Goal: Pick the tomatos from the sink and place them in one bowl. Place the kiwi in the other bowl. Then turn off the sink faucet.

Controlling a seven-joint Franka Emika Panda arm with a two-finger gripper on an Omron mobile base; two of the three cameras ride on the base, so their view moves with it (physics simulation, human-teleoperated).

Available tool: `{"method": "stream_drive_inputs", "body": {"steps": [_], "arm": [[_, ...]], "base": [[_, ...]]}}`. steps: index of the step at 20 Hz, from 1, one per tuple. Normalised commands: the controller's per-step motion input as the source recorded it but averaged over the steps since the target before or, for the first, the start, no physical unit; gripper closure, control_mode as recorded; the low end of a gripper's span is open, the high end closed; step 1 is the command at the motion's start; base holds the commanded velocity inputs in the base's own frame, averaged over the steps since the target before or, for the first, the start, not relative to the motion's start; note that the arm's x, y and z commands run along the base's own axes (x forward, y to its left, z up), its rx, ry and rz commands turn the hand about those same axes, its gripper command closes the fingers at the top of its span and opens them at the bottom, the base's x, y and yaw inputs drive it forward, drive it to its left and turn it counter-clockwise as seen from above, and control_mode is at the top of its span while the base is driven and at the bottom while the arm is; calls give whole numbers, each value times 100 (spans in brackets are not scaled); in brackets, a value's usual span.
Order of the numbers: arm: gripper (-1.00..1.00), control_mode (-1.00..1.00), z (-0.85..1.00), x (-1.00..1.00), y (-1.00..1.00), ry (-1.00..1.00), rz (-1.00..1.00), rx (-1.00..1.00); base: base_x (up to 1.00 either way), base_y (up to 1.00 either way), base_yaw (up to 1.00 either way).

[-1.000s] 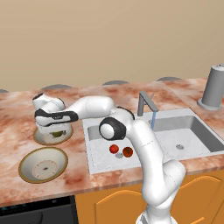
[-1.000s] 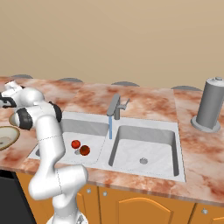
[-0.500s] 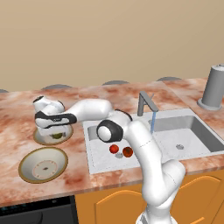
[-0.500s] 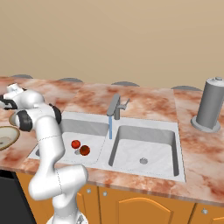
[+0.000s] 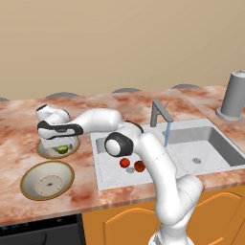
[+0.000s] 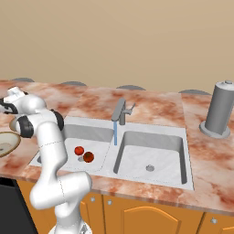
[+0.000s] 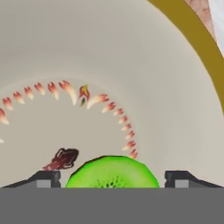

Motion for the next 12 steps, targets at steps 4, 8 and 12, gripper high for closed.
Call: {"method": "stream_drive_inputs", "body": {"steps": [4,8,12], "arm": [[-100,-100,24,0,0,0,0,0],[-100,-100,43,0,0,0,0,0],[-100,-100,42,-1,0,0,0,0]], "base": [[0,0,0],[0,0,0],[0,0,0]]}}
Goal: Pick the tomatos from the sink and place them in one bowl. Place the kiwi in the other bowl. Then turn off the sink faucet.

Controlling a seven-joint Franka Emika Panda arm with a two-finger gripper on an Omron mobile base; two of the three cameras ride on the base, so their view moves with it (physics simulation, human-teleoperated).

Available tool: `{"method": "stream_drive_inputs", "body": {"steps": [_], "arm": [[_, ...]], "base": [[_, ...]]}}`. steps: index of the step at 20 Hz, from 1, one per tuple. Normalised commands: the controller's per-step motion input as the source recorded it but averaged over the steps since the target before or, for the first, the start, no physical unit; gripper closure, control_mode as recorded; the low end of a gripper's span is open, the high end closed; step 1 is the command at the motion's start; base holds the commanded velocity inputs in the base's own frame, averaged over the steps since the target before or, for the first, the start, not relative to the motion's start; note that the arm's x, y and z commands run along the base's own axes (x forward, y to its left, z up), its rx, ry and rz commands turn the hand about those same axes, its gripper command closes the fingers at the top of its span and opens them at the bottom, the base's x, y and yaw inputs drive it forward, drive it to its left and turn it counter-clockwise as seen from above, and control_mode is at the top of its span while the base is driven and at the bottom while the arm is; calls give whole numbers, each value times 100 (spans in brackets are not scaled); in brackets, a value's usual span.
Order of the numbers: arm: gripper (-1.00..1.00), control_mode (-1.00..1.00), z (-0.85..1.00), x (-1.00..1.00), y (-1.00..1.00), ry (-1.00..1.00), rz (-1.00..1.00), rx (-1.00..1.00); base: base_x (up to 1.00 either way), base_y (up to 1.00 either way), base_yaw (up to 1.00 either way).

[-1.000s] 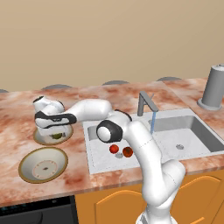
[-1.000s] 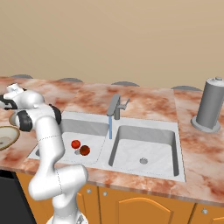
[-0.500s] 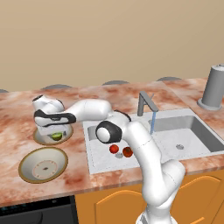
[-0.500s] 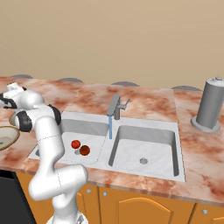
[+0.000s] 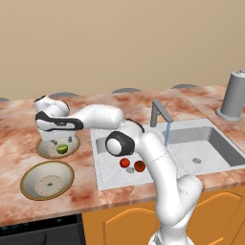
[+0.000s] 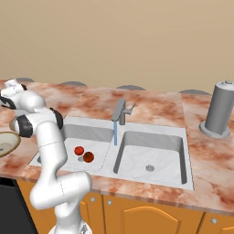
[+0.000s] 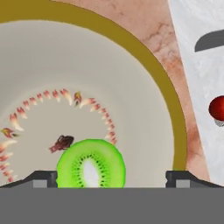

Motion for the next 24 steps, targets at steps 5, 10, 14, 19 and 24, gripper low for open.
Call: {"method": "stream_drive_inputs", "body": {"steps": [5,10,14,19,24], "arm": [[-100,-100,26,-6,-3,-1,1,0],[-100,-100,8,-25,-22,-1,0,0],[-100,-100,3,-50,-32,-2,0,7],[-100,-100,1,-67,-46,-6,0,12],[-100,-100,0,-84,-76,-8,0,22]], "base": [[0,0,0],[0,0,0],[0,0,0],[0,0,0],[0,0,0]]}}
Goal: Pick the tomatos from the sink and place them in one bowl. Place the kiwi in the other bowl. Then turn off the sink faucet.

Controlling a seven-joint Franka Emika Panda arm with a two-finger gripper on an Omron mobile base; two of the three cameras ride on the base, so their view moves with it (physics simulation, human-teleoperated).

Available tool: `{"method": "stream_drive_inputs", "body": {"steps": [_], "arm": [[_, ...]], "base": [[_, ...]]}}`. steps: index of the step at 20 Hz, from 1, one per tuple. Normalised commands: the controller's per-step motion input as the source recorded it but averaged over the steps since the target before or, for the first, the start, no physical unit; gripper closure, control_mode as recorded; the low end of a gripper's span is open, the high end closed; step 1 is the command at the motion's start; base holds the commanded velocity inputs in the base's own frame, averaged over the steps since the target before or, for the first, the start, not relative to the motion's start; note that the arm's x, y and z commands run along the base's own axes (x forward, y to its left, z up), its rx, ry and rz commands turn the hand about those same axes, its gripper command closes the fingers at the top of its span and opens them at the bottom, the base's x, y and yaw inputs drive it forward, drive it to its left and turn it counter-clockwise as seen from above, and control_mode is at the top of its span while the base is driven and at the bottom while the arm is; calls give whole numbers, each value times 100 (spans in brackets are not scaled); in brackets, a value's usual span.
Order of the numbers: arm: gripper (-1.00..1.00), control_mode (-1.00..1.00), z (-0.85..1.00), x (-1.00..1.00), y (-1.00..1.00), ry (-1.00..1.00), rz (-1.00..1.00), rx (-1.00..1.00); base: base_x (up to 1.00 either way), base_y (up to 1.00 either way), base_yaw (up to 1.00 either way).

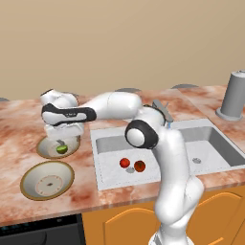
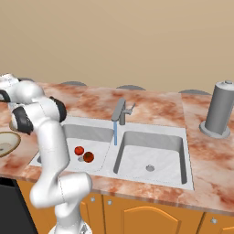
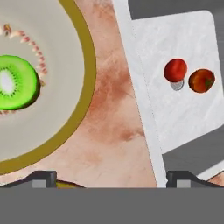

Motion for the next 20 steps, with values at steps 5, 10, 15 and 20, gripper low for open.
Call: {"method": "stream_drive_inputs", "body": {"steps": [5,10,15,20], "arm": [[-100,-100,0,-67,-82,-5,0,22],[-100,-100,0,-52,-83,-5,0,19],[-100,-100,0,-12,-77,0,0,7],[-100,-100,0,4,-67,2,0,0]], "base": [[0,0,0],[0,0,0],[0,0,0],[0,0,0]]}}
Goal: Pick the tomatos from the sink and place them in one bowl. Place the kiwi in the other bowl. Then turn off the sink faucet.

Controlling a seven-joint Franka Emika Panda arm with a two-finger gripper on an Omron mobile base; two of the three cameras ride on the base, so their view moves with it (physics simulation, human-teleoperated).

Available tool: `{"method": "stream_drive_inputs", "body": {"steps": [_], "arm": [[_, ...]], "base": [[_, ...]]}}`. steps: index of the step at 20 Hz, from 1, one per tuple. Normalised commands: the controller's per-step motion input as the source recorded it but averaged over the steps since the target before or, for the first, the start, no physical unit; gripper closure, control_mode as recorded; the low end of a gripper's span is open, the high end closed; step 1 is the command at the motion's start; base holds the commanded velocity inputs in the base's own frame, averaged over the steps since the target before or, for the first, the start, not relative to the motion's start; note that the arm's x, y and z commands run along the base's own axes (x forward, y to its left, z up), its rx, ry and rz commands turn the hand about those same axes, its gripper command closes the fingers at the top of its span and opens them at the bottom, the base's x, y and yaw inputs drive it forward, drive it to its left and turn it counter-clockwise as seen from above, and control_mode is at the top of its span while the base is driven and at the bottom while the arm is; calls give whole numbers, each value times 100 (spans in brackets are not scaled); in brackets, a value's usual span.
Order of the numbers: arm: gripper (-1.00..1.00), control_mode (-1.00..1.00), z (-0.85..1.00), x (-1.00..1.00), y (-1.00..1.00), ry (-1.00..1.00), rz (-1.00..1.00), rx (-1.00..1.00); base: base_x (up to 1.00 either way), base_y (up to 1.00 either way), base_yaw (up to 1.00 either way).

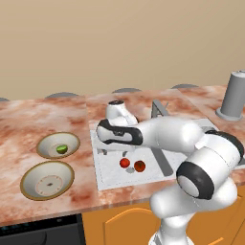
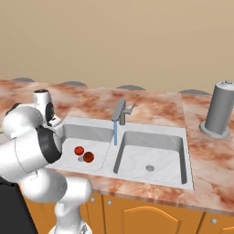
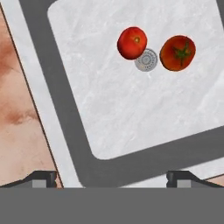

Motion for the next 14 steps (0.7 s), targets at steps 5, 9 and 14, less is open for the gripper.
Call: {"method": "stream_drive_inputs", "body": {"steps": [5,9,14], "arm": [[-100,-100,-12,12,-59,2,2,0],[-100,-100,-28,34,-42,4,6,0],[-100,-100,-42,47,-32,3,9,0]], "base": [[0,0,0],[0,0,0],[0,0,0]]}}
